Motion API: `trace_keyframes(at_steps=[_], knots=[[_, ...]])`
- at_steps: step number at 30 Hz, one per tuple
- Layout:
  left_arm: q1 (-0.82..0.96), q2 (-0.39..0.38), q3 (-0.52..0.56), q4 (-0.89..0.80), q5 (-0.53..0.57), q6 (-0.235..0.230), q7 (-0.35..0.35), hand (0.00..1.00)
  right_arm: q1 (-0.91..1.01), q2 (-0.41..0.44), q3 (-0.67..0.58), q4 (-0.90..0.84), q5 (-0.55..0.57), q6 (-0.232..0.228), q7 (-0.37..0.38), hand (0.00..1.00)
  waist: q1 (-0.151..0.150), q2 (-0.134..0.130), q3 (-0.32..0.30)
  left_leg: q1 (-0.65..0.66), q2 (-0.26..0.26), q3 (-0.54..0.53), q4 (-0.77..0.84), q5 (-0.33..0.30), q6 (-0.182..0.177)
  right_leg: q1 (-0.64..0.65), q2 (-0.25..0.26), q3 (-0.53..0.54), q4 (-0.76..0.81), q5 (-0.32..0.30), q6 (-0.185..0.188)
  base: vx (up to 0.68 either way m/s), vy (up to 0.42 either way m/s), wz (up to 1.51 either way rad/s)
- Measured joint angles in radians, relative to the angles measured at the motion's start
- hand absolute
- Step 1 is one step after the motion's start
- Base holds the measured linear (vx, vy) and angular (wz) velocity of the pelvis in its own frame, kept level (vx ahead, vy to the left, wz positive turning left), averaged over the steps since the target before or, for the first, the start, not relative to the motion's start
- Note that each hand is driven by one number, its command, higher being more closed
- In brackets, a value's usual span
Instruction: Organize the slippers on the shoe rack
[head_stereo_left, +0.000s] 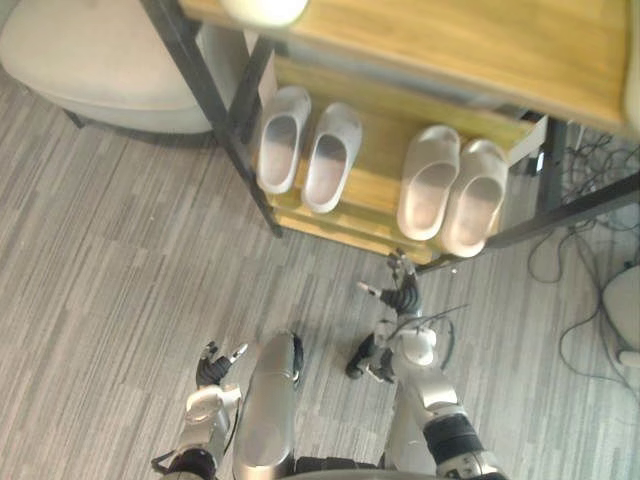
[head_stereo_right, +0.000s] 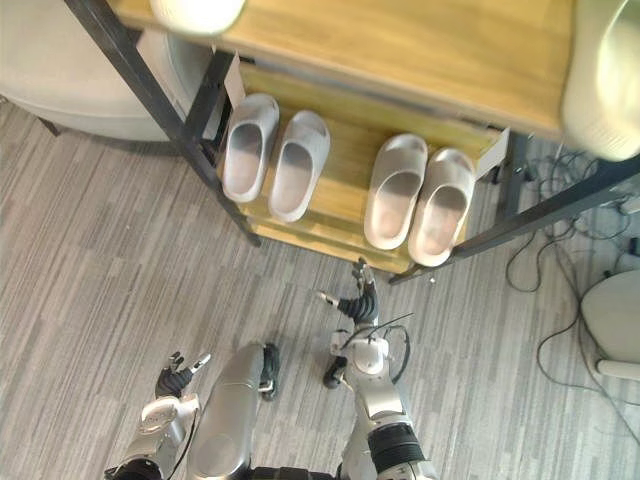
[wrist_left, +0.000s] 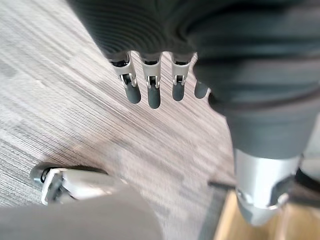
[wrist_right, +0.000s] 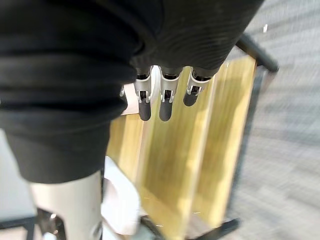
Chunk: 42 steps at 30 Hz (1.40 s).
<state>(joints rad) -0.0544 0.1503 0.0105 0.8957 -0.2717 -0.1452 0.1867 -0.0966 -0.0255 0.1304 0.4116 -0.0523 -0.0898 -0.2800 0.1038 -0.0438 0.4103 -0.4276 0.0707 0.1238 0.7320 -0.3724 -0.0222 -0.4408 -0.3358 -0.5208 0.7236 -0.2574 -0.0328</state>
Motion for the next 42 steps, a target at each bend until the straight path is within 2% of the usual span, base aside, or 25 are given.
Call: trace_keyframes(at_steps=[2,3,8,13,15,18,21,28,30,33,36,42], knots=[[0.01,0.0,-0.023,0.004,0.021,0.0,-0.016,0.0,0.018,-0.027,-0.001,0.053,-0.034,0.008,0.011,0.0,-0.001,-0.005,-0.026,0.044,-0.01,0.002,-0.062,0.022,0.001,0.038,0.009,-0.006,-0.054,0.02,0.006,0.09,0.04,0.03],[0.017,0.0,-0.041,0.005,0.038,0.0,-0.02,0.0,0.024,-0.041,-0.01,0.109,-0.06,0.009,0.02,0.0,-0.011,-0.011,-0.04,0.079,-0.02,0.003,-0.114,0.042,0.002,0.068,0.012,-0.012,-0.095,0.036,0.013,0.08,0.037,0.07],[0.055,-0.009,-0.07,0.024,0.085,0.004,-0.057,0.0,0.048,-0.07,-0.015,0.297,-0.106,0.021,0.055,0.0,-0.031,-0.01,-0.116,0.211,-0.033,0.018,-0.305,0.112,0.0,0.183,0.061,-0.025,-0.28,0.114,0.039,0.1,0.031,-0.05],[0.091,-0.011,-0.08,0.043,0.133,0.005,-0.063,0.0,0.081,-0.079,-0.059,0.435,-0.145,0.021,0.093,0.0,-0.038,0.009,-0.172,0.333,-0.04,0.025,-0.479,0.178,-0.015,0.287,0.108,-0.038,-0.438,0.173,0.056,0.1,-0.024,-0.03],[0.105,-0.017,-0.087,0.049,0.154,0.005,-0.064,0.0,0.099,-0.087,-0.089,0.482,-0.147,0.023,0.107,0.0,-0.039,0.024,-0.198,0.377,-0.038,0.023,-0.547,0.205,-0.027,0.329,0.135,-0.048,-0.513,0.201,0.06,0.09,-0.054,0.01],[0.115,-0.027,-0.088,0.052,0.164,0.005,-0.066,0.0,0.113,-0.094,-0.12,0.524,-0.147,0.025,0.11,0.0,-0.041,0.039,-0.217,0.426,-0.031,0.025,-0.598,0.22,-0.044,0.39,0.172,-0.053,-0.602,0.239,0.064,0.08,-0.05,-0.04],[0.115,-0.036,-0.087,0.058,0.175,0.005,-0.066,0.0,0.12,-0.093,-0.155,0.555,-0.145,0.03,0.11,0.0,-0.043,0.043,-0.224,0.472,-0.027,0.027,-0.628,0.228,-0.057,0.454,0.201,-0.054,-0.686,0.273,0.067,0.04,-0.046,-0.02],[0.119,-0.054,-0.103,0.055,0.192,0.006,-0.062,0.0,0.143,-0.084,-0.226,0.595,-0.134,0.032,0.11,0.0,-0.045,0.05,-0.241,0.534,-0.029,0.034,-0.656,0.229,-0.054,0.547,0.24,-0.043,-0.813,0.331,0.071,-0.01,-0.044,-0.05],[0.121,-0.049,-0.139,0.015,0.192,0.006,-0.059,0.0,0.143,-0.077,-0.246,0.605,-0.125,0.032,0.109,0.0,-0.045,0.051,-0.245,0.537,-0.027,0.034,-0.66,0.232,-0.05,0.547,0.243,-0.037,-0.813,0.333,0.068,-0.05,-0.047,-0.04],[0.13,-0.048,-0.208,-0.133,0.19,0.005,-0.058,0.0,0.144,-0.073,-0.26,0.613,-0.102,0.031,0.109,0.0,-0.044,0.051,-0.245,0.541,-0.027,0.032,-0.671,0.241,-0.036,0.546,0.245,-0.036,-0.819,0.338,0.06,-0.08,-0.038,0.0],[0.141,-0.047,-0.286,-0.379,0.175,-0.008,-0.065,0.0,0.143,-0.068,-0.285,0.623,-0.098,0.029,0.108,0.0,-0.044,0.052,-0.247,0.55,-0.031,0.034,-0.695,0.25,-0.021,0.547,0.246,-0.022,-0.82,0.343,0.057,-0.09,-0.017,-0.09],[0.148,-0.046,-0.406,-0.676,0.153,-0.044,-0.116,0.0,0.147,-0.082,-0.289,0.63,-0.097,0.029,0.112,0.0,-0.046,0.069,-0.267,0.551,-0.031,0.032,-0.714,0.25,-0.02,0.54,0.248,-0.02,-0.82,0.339,0.061,-0.02,-0.006,-0.01]])
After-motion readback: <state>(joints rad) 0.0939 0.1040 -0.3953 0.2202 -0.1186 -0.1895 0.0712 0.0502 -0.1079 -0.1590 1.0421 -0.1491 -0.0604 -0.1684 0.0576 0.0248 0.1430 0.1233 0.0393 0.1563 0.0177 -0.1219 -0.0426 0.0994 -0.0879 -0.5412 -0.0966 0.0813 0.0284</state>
